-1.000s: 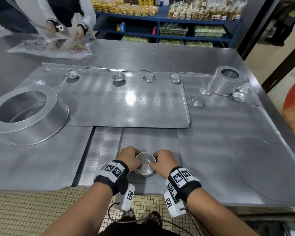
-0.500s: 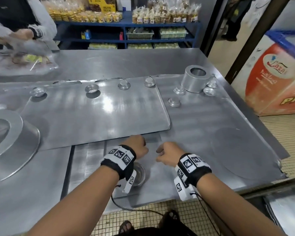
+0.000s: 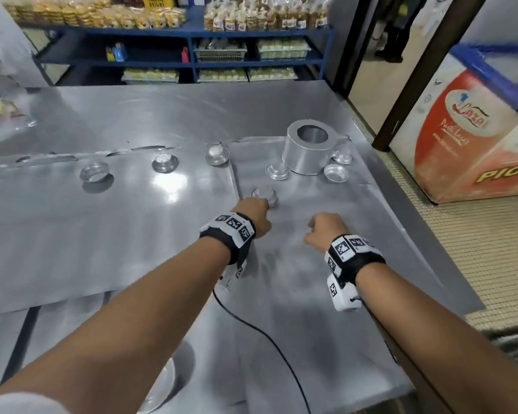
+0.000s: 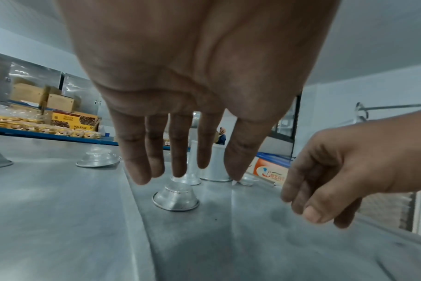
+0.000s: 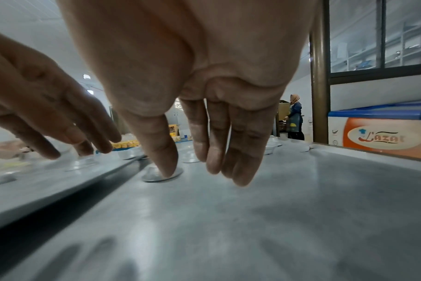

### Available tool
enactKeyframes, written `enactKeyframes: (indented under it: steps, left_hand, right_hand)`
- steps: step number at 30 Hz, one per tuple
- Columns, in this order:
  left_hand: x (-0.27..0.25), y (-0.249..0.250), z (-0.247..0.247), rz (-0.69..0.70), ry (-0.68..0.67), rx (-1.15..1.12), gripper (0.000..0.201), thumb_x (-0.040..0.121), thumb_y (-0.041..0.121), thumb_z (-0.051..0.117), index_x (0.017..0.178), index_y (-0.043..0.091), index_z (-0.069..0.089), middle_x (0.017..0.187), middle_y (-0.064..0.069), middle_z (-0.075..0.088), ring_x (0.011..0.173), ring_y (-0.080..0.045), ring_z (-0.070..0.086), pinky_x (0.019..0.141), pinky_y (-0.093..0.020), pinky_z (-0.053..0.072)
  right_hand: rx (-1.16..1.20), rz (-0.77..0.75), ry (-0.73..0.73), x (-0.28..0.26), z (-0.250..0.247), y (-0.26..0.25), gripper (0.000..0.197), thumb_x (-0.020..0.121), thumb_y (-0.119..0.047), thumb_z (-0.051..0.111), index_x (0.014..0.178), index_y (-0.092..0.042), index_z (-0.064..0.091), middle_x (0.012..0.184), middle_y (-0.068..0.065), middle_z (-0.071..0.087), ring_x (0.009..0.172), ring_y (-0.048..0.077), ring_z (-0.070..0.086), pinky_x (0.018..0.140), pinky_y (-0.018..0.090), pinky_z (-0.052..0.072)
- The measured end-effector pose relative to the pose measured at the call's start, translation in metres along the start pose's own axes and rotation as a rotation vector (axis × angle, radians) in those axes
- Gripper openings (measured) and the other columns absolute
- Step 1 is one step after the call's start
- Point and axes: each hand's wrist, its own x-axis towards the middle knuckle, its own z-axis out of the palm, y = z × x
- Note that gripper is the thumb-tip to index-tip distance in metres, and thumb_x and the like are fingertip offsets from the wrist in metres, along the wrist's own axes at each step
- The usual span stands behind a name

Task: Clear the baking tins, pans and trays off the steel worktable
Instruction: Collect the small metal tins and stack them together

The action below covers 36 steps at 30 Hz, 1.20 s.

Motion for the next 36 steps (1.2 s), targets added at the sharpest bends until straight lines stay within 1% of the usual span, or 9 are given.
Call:
enactKeyframes:
  steps: [6, 9, 14, 18, 24, 27, 31, 34, 36]
  left_hand:
    - [0.085, 0.009, 0.01, -0.133, 0.027, 0.053, 0.054, 0.094, 0.038, 0.053, 0.141, 0.014, 0.044, 0.132, -0.016, 0.053, 0.121, -0.037, 0.052, 0.099, -0.041, 0.045]
    - [0.114, 0.007, 0.017, -0.195, 0.01, 0.061, 0.059, 0.093, 0.047, 0.055, 0.14, 0.014, 0.043, 0.132, -0.016, 0.052, 0.121, -0.038, 0.051, 0.099, -0.045, 0.045]
    - [0.144, 0.0, 0.027, -0.273, -0.046, 0.105, 0.057, 0.081, 0.046, 0.068, 0.125, 0.013, 0.054, 0.124, -0.013, 0.056, 0.119, -0.037, 0.052, 0.096, -0.04, 0.043]
    - [0.155, 0.003, 0.033, -0.304, -0.012, 0.149, 0.044, 0.084, 0.039, 0.063, 0.117, 0.01, 0.059, 0.119, -0.015, 0.056, 0.115, -0.038, 0.052, 0.091, -0.038, 0.044]
    - [0.156, 0.018, 0.025, -0.33, 0.008, 0.146, 0.031, 0.084, 0.032, 0.059, 0.104, 0.008, 0.059, 0.111, -0.015, 0.053, 0.104, -0.038, 0.057, 0.083, -0.038, 0.05]
    - [0.151, 0.026, 0.018, -0.297, -0.013, 0.145, 0.031, 0.075, 0.039, 0.065, 0.088, 0.013, 0.053, 0.098, -0.012, 0.054, 0.091, -0.035, 0.059, 0.078, -0.039, 0.056]
    - [0.141, 0.029, 0.015, -0.298, -0.018, 0.044, 0.03, 0.074, 0.04, 0.064, 0.085, 0.013, 0.057, 0.092, -0.008, 0.056, 0.078, -0.031, 0.056, 0.077, -0.038, 0.058]
    - [0.128, 0.028, 0.01, -0.271, -0.04, 0.003, 0.031, 0.081, 0.039, 0.063, 0.096, 0.012, 0.063, 0.094, -0.006, 0.055, 0.087, -0.032, 0.061, 0.075, -0.032, 0.054]
    - [0.12, 0.026, 0.01, -0.239, -0.031, 0.001, 0.034, 0.086, 0.041, 0.058, 0.101, 0.011, 0.059, 0.095, -0.007, 0.052, 0.095, -0.033, 0.06, 0.072, -0.032, 0.045]
  right_hand:
    - [-0.131, 0.019, 0.04, 0.091, -0.031, 0.042, 0.04, 0.088, -0.025, 0.063, 0.121, -0.002, 0.063, 0.122, 0.017, 0.065, 0.117, 0.033, 0.059, 0.096, 0.032, 0.048]
    - [-0.15, 0.021, 0.084, 0.134, -0.038, 0.058, 0.025, 0.084, -0.025, 0.068, 0.101, -0.007, 0.063, 0.11, 0.018, 0.067, 0.108, 0.035, 0.062, 0.077, 0.031, 0.047]
    - [-0.082, 0.082, 0.152, 0.189, -0.046, 0.071, 0.064, 0.077, -0.042, 0.074, 0.124, -0.004, 0.055, 0.125, 0.019, 0.055, 0.122, 0.039, 0.046, 0.098, 0.045, 0.045]
    - [-0.023, 0.093, 0.127, 0.221, -0.052, 0.078, 0.08, 0.066, -0.047, 0.078, 0.13, -0.006, 0.049, 0.127, 0.016, 0.052, 0.123, 0.038, 0.044, 0.094, 0.043, 0.049]
    - [-0.023, 0.013, 0.07, 0.232, -0.056, 0.083, 0.039, 0.073, -0.034, 0.083, 0.095, -0.009, 0.063, 0.083, 0.0, 0.053, 0.097, 0.026, 0.061, 0.072, 0.026, 0.041]
    - [0.025, 0.017, 0.097, 0.231, -0.054, 0.083, 0.042, 0.066, -0.036, 0.086, 0.079, -0.013, 0.054, 0.071, -0.004, 0.05, 0.089, 0.024, 0.061, 0.067, 0.025, 0.04]
    - [0.023, 0.008, 0.131, 0.224, -0.051, 0.081, 0.06, 0.059, -0.046, 0.085, 0.095, -0.005, 0.062, 0.096, 0.012, 0.063, 0.097, 0.033, 0.062, 0.072, 0.032, 0.051]
    - [0.006, -0.006, 0.151, 0.208, -0.05, 0.079, 0.069, 0.057, -0.051, 0.083, 0.106, -0.005, 0.065, 0.111, 0.016, 0.063, 0.104, 0.037, 0.061, 0.084, 0.038, 0.055]
    - [0.023, -0.014, 0.171, 0.192, -0.049, 0.077, 0.066, 0.054, -0.05, 0.083, 0.102, -0.009, 0.065, 0.11, 0.017, 0.063, 0.103, 0.036, 0.061, 0.082, 0.035, 0.053]
